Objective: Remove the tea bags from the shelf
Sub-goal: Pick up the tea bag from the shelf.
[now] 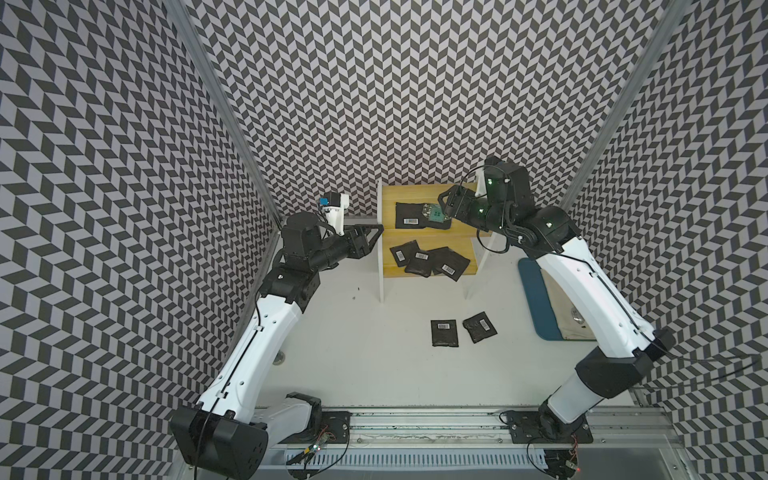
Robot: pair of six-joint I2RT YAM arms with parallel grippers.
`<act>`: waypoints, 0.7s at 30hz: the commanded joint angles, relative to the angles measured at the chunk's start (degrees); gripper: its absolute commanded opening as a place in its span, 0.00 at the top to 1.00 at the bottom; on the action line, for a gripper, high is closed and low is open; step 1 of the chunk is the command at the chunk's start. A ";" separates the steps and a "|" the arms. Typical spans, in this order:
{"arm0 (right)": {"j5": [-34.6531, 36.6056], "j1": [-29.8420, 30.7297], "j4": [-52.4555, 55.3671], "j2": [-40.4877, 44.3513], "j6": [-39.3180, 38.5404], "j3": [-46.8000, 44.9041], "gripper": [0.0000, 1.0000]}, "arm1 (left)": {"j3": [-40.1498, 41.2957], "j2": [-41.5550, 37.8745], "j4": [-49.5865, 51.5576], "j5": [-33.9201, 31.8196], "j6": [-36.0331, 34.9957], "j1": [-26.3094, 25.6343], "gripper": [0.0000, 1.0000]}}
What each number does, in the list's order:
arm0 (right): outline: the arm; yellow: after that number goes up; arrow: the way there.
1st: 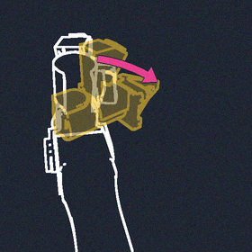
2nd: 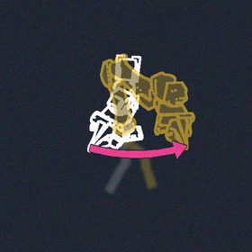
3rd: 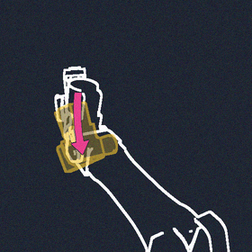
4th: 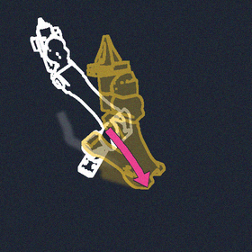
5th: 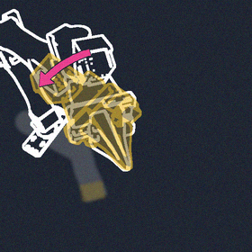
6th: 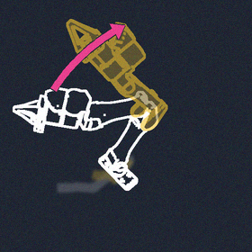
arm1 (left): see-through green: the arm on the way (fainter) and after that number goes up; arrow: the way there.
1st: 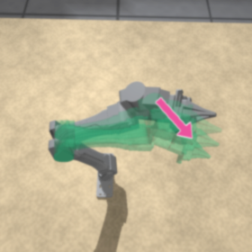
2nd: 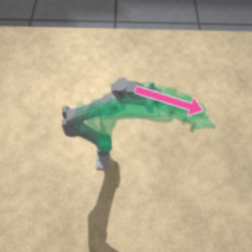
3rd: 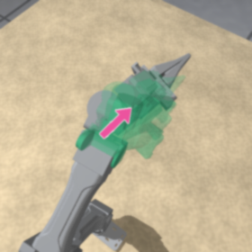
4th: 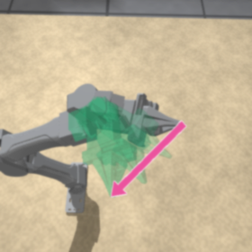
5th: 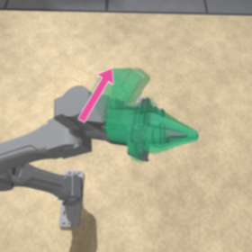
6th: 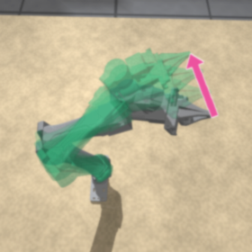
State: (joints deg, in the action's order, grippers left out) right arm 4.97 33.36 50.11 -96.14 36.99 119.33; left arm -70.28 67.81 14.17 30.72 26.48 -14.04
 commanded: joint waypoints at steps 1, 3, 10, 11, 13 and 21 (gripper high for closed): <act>2.16 -0.31 4.18 -1.74 -5.93 2.79 0.25 | -0.02 -0.22 -1.41 0.64 -0.60 -0.37 0.47; 4.12 -0.27 5.44 -2.90 -6.48 3.44 0.26 | 0.02 -0.27 -1.38 0.66 -0.63 -0.37 0.47; 7.81 1.06 7.33 -5.74 -7.73 4.02 0.29 | 0.12 -0.25 -1.26 0.35 -0.79 -0.29 0.47; 8.07 1.32 7.53 -6.06 -7.86 4.03 0.29 | 0.21 -0.31 -1.23 0.23 -0.82 -0.28 0.47; 9.06 2.26 8.14 -6.88 -8.46 4.42 0.30 | 0.31 -0.37 -1.25 0.13 -0.79 -0.29 0.47; 12.21 3.78 13.07 -8.85 -10.59 4.95 0.31 | 0.45 -0.64 -0.90 -0.57 -1.06 -0.28 0.47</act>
State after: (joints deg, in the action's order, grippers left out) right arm 15.31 36.47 58.41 -103.33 27.77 124.11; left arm -70.26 67.81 14.17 30.65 26.44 -14.22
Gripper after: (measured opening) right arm 0.694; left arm 0.530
